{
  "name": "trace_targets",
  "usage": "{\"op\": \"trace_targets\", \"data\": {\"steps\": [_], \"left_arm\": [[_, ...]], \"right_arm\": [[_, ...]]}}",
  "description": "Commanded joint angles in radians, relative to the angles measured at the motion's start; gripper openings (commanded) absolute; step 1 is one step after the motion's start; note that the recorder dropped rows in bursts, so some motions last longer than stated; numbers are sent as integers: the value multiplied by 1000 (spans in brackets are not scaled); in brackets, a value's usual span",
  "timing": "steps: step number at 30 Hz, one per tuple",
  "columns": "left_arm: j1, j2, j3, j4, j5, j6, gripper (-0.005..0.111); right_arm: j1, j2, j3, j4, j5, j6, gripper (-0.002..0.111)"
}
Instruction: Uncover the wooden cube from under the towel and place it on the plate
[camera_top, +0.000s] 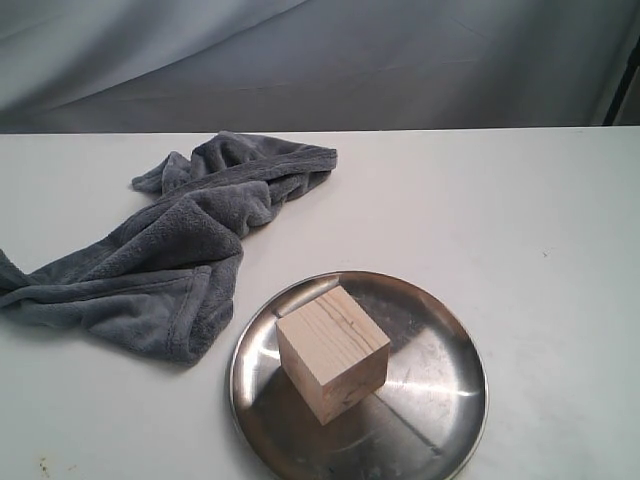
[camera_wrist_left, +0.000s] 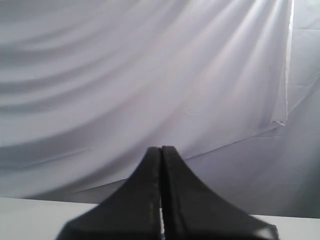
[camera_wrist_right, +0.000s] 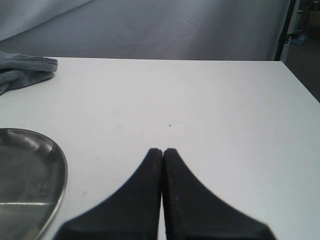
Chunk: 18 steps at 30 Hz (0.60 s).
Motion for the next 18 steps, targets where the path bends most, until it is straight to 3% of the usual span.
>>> {"op": "trace_targets", "data": {"steps": [1,8,18], "left_arm": [[2,-4,55,82,-4,5,0],[2,-4,182,179,-52,0,0],[2,-4,446,171,-309,-6,0]], "right_arm": [[4,2,4,-1,-7,-1,0],[4,2,4,-1,-7,-1,0],[4,2,4,-1,-7,-1,0]]}}
